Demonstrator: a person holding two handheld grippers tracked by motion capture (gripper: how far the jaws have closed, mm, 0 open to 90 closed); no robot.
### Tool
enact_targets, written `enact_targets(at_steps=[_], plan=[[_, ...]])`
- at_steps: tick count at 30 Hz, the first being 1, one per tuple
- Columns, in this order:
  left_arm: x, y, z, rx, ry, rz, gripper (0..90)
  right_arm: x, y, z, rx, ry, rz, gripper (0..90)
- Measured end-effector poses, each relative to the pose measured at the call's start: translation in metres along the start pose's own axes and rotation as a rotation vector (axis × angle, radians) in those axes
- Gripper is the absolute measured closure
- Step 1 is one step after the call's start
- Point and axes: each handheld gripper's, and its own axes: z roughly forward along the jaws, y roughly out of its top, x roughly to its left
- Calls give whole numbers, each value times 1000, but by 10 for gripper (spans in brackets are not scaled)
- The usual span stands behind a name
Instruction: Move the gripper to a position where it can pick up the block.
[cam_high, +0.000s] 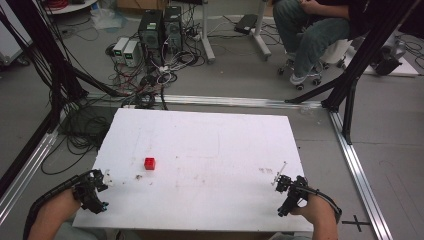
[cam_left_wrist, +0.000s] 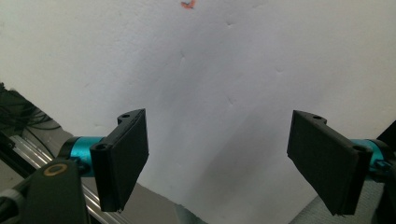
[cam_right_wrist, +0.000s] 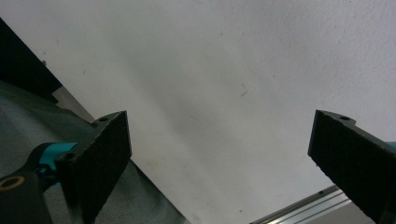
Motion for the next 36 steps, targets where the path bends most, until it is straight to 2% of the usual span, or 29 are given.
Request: enact_targets(at_steps=[6, 10, 15, 18, 23, 26, 30, 32, 36], plan=[[-2, 0, -1, -15, 4, 35, 209, 1, 1, 1, 2, 2, -2, 53], [1, -1, -1, 4, 2, 78, 210, 1, 2, 2, 1, 1, -8, 53], [5, 2, 0, 18, 2, 104, 210, 1, 3, 3, 14, 6, -8, 53], [8, 6, -2, 6, -1, 125, 210, 2, 4, 3, 9, 8, -14, 53], [16, 14, -7, -9, -34, 164, 210, 3, 9, 4, 15, 13, -30, 53], [22, 21, -7, -1, -32, 188, 210, 3, 12, 5, 12, 12, -24, 53], [28, 31, -7, -3, -38, 222, 210, 4, 12, 7, 21, 23, -40, 53], [32, 36, -7, 14, -45, 248, 210, 3, 11, 7, 19, 21, -33, 53], [37, 44, -7, 31, -53, 273, 211, 2, 8, 8, 15, 17, -22, 53]])
